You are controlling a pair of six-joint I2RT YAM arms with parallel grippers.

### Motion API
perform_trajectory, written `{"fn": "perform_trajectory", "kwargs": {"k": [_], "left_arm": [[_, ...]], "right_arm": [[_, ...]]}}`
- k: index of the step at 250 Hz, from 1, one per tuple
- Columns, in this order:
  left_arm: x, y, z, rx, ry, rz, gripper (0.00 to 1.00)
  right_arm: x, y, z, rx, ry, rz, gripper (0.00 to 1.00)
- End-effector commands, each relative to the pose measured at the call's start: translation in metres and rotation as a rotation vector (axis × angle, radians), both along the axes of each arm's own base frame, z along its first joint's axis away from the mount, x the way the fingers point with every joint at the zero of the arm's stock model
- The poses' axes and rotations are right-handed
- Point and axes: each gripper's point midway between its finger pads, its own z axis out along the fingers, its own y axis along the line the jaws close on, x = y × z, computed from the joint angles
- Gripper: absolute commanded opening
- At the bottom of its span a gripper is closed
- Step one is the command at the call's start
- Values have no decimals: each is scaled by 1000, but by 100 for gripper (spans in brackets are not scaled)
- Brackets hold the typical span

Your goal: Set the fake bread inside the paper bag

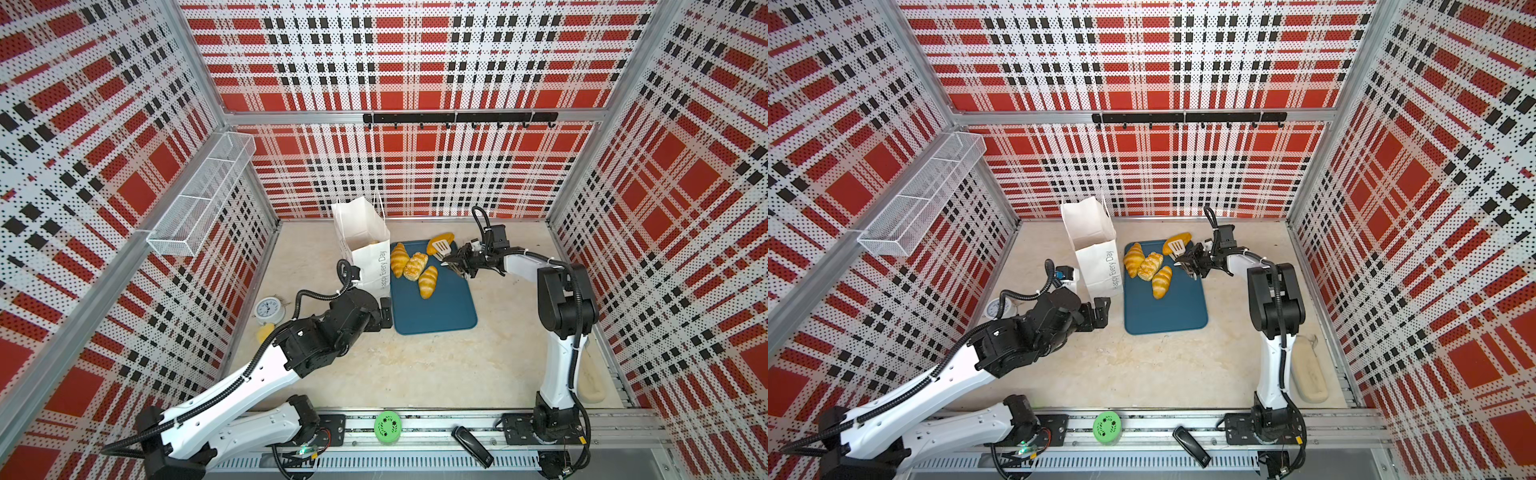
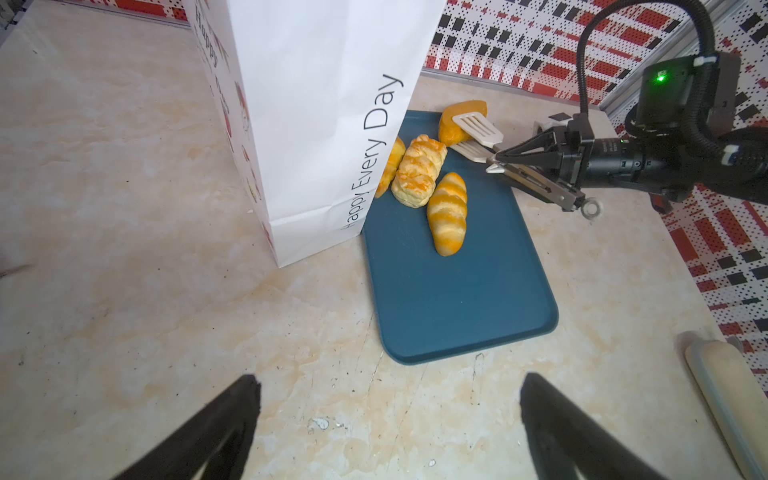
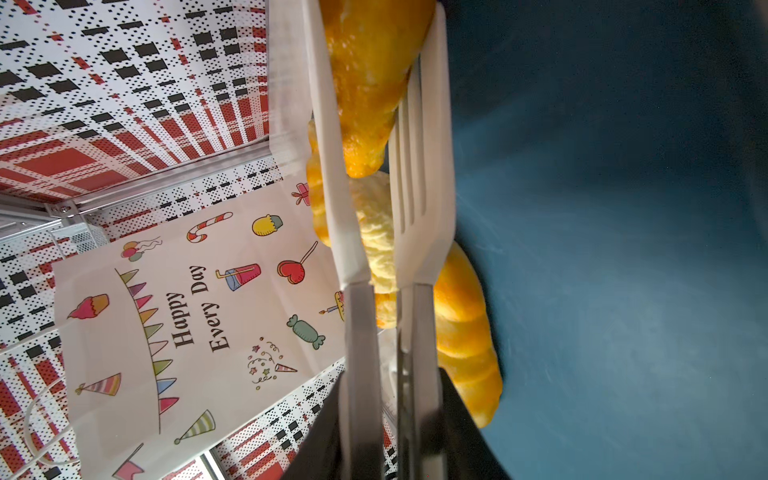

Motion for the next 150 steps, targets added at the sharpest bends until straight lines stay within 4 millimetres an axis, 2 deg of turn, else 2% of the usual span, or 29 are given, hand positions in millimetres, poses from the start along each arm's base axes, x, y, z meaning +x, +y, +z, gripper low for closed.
{"fn": "perform_trajectory", "kwargs": {"k": [1,64,150], "left_arm": [[0,11,3,6,-18,41,99],[-1,14,9,-2,-29,44,99],[-2,17,19,-21,-55,46,99]], "right_arm": [[3,-2,36,3,-123,10,22],[-9,-6,58,-43,-199,38,20],[-41,-17,79,-142,-294,84,20]]}}
